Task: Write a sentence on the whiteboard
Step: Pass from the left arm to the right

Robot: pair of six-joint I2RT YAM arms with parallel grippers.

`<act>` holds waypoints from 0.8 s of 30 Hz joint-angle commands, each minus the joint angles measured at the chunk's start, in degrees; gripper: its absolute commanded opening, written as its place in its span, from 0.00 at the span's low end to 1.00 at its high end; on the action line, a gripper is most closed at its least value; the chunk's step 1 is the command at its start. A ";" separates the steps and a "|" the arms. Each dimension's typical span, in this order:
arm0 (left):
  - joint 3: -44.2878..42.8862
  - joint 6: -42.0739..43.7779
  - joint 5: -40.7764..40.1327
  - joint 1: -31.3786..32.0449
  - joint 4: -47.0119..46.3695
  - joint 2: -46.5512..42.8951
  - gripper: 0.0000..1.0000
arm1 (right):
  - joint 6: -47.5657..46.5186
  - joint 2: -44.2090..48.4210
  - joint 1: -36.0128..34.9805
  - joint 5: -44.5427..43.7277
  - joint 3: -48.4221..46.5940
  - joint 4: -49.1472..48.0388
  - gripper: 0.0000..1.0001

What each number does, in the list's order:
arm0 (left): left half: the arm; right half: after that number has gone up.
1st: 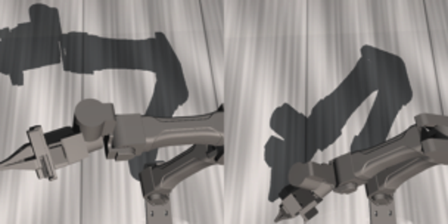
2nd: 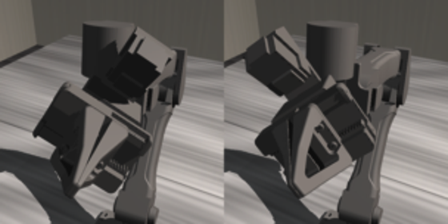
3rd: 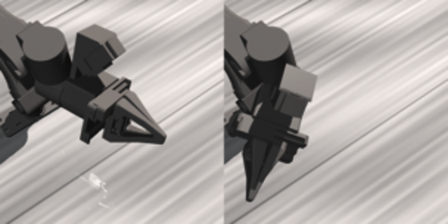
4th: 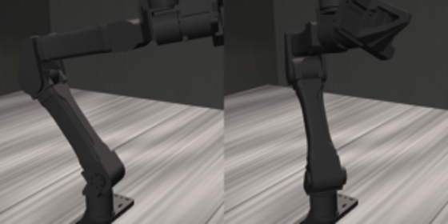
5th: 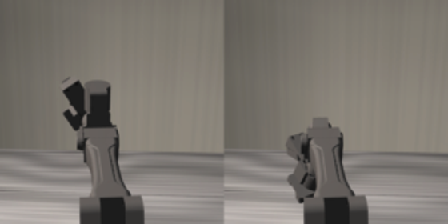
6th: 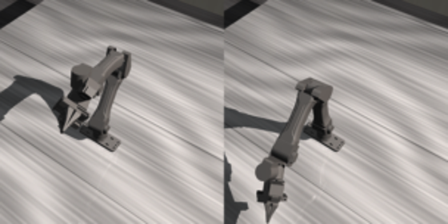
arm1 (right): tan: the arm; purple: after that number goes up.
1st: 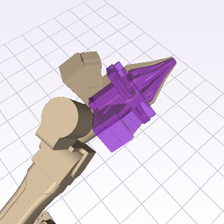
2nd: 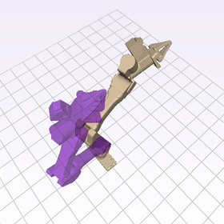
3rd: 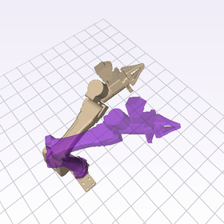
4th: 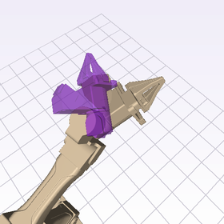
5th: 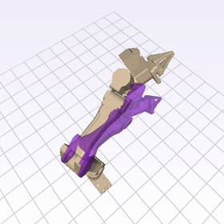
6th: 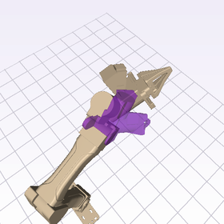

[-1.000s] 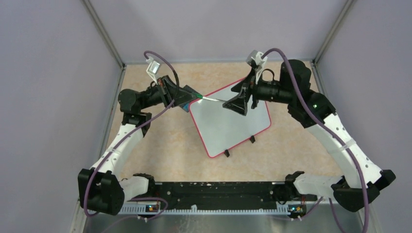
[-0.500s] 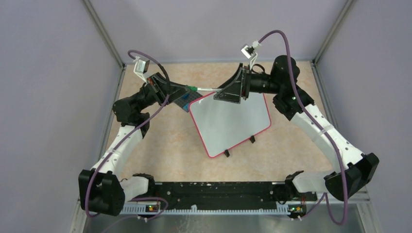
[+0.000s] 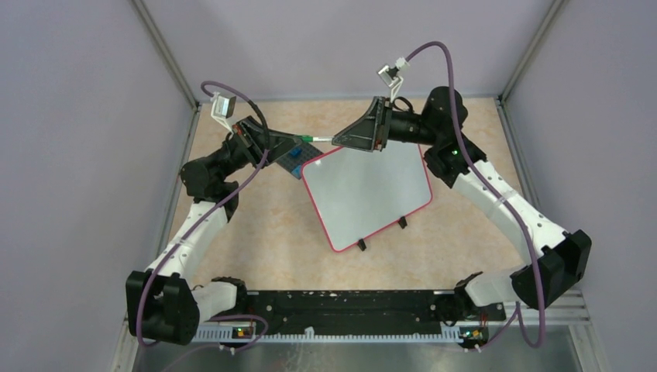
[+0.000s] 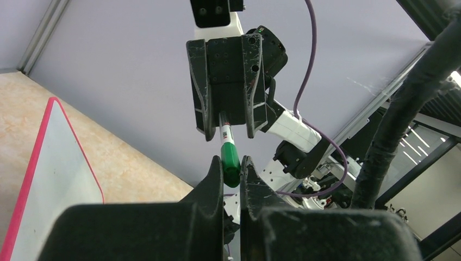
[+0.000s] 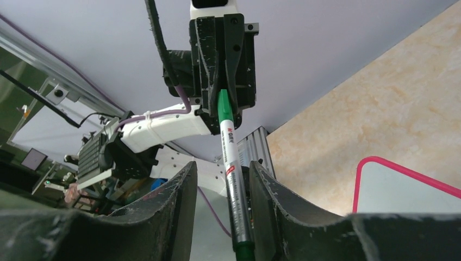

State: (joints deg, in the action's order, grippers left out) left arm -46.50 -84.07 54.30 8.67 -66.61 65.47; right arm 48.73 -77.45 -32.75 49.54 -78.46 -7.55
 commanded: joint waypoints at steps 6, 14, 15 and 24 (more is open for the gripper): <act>0.12 0.47 -1.57 -0.23 -1.44 -0.95 0.00 | 1.42 -2.63 -2.25 -2.18 -3.94 -2.14 0.37; 0.77 1.39 -1.03 0.29 -0.08 -1.14 0.00 | 2.11 -3.71 -2.48 -1.96 -5.13 -2.89 0.34; 0.82 1.50 -1.02 0.37 0.17 -1.15 0.00 | 2.25 -3.72 -2.53 -1.91 -5.19 -3.05 0.34; 0.22 1.59 -1.37 0.56 -0.45 -0.70 0.00 | 0.51 -3.89 -3.96 -1.73 -4.80 -1.74 0.34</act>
State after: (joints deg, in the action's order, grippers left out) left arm -45.63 -83.42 53.91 9.04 -65.08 65.47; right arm 50.13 -81.28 -35.29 47.70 -80.73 -8.10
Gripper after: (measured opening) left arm 0.063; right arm 0.324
